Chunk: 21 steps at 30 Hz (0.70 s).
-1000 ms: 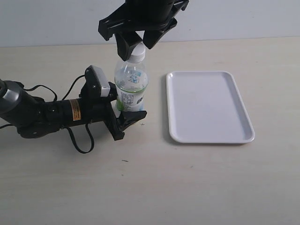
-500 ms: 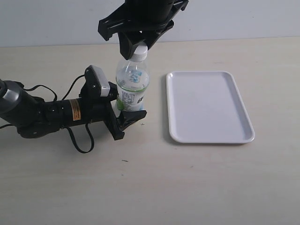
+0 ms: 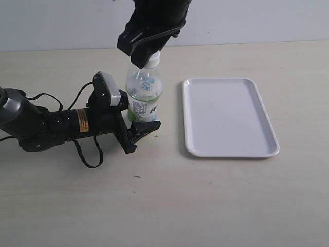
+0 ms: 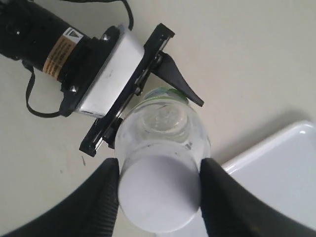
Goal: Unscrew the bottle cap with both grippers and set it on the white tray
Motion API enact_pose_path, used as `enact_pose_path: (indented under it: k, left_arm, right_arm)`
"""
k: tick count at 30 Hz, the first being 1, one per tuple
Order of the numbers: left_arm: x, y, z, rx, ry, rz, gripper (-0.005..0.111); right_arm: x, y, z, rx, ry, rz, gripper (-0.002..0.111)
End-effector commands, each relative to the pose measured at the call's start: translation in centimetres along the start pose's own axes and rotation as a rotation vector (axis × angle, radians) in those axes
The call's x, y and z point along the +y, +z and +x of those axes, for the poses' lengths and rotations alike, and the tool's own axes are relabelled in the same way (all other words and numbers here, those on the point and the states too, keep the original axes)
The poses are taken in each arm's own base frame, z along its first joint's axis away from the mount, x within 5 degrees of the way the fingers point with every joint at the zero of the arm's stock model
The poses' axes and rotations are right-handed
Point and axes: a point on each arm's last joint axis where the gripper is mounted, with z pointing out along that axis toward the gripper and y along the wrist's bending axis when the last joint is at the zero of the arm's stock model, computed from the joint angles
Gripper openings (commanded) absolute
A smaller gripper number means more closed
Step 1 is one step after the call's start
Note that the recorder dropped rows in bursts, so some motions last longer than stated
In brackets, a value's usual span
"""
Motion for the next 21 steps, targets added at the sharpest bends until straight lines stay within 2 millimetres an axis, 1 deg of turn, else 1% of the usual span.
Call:
enact_pose_path:
  k: [1, 12, 15, 18, 19, 21]
  left_arm:
    - [0.04, -0.05, -0.08, 0.018, 0.009, -0.004, 0.000]
    - [0.03, -0.05, -0.17, 0.009, -0.014, -0.003, 0.000]
    - [0.03, -0.05, -0.17, 0.009, -0.014, -0.003, 0.000]
    - [0.03, -0.05, -0.18, 0.008, -0.014, -0.003, 0.000]
    - [0.03, -0.05, -0.18, 0.008, -0.014, -0.003, 0.000]
    - [0.03, -0.04, -0.19, 0.007, -0.014, -0.002, 0.000]
  right_arm:
    - [0.07, -0.36, -0.17, -0.012, -0.179, 0.008, 0.000]
    - [0.07, -0.36, -0.17, -0.011, -0.643, 0.010, 0.000]
    - [0.07, -0.36, -0.17, -0.010, -0.854, 0.012, 0.000]
    - [0.05, -0.36, -0.16, -0.007, -1.021, 0.014, 0.000]
    - [0.04, -0.36, -0.16, -0.005, -1.108, 0.015, 0.000]
    - [0.06, -0.36, -0.17, -0.007, -1.195, 0.014, 0.000]
